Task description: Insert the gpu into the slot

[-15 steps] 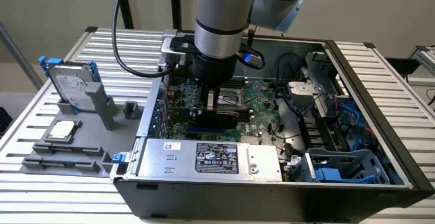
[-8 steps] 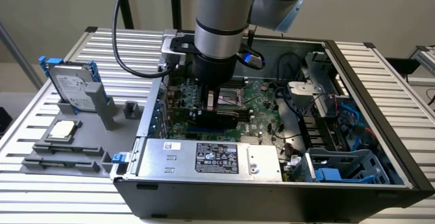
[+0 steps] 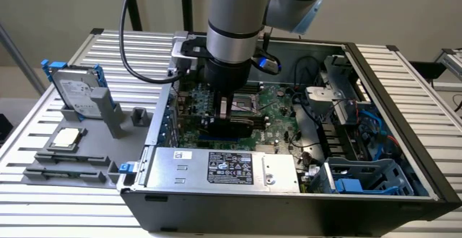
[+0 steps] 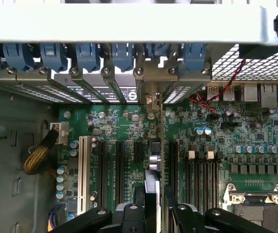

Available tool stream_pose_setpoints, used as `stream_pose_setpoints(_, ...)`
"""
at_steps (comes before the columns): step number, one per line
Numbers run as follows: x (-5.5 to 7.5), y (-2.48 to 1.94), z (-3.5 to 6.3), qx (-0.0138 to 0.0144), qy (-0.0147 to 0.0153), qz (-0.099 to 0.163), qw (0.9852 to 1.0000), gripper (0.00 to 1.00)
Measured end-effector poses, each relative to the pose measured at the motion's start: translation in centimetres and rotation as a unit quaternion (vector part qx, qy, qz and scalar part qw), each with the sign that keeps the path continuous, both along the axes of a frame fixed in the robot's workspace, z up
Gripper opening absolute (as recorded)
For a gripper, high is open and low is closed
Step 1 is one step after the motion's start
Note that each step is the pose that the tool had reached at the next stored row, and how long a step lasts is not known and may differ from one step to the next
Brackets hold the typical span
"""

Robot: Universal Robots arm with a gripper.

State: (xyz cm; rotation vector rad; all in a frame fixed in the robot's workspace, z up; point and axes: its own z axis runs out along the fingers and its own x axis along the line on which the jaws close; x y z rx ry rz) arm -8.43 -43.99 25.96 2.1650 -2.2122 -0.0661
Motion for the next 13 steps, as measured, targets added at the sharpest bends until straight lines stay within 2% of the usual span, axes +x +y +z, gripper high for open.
stream_pose_setpoints(13, 0.17, -0.01, -0.30, -0.0001, 0.0041, 0.000, 1.0000, 0.26)
